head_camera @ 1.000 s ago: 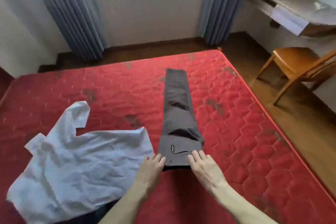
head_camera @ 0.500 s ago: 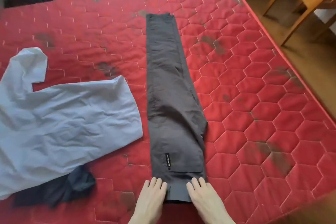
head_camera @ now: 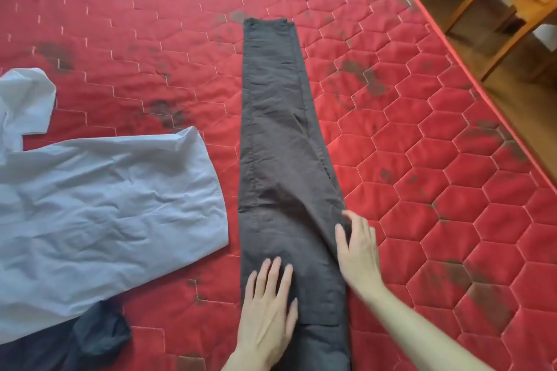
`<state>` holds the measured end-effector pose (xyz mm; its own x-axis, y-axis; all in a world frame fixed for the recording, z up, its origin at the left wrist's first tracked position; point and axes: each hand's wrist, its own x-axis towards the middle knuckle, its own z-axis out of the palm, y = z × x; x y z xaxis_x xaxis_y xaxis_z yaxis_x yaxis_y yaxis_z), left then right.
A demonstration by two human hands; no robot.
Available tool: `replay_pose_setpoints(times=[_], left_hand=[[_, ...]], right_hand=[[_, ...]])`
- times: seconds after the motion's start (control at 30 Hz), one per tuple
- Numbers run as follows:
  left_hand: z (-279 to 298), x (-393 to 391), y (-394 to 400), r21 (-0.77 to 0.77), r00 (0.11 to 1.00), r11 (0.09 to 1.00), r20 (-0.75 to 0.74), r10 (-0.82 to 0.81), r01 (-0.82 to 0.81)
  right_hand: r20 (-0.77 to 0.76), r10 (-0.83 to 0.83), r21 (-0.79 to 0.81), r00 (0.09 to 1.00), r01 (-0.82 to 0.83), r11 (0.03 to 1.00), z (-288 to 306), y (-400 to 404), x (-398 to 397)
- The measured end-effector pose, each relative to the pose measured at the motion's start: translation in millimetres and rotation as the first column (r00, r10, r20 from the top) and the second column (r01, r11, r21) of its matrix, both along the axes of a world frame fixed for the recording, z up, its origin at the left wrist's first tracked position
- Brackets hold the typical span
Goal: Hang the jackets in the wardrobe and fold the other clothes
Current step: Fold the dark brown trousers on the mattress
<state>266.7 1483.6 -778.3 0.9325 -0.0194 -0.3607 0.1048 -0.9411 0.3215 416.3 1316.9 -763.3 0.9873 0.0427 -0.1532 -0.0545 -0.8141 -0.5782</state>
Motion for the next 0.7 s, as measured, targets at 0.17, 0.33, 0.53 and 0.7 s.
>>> replay_pose_setpoints(times=[0.17, 0.33, 0.53, 0.7], left_hand=[[-31, 22, -7, -0.008, 0.995, 0.995, -0.018, 0.097, -0.097], [-58, 11, -3, -0.006, 0.999, 0.999, 0.013, 0.032, -0.032], [-70, 16, 5, 0.018, 0.994, 1.000, 0.107, 0.009, -0.012], [-82, 46, 12, 0.044, 0.962, 0.999, 0.274, 0.008, -0.020]], right_hand=[[-0.215, 0.068, 0.016, 0.974, -0.067, 0.998, -13, 19, 76], [-0.459, 0.200, 0.093, 0.866, -0.177, 0.980, -26, 13, 100], [-0.365, 0.070, -0.126, 0.928, -0.124, 0.984, -34, -8, 120], [-0.287, 0.028, 0.146, 0.957, 0.015, 0.989, -32, 33, 157]])
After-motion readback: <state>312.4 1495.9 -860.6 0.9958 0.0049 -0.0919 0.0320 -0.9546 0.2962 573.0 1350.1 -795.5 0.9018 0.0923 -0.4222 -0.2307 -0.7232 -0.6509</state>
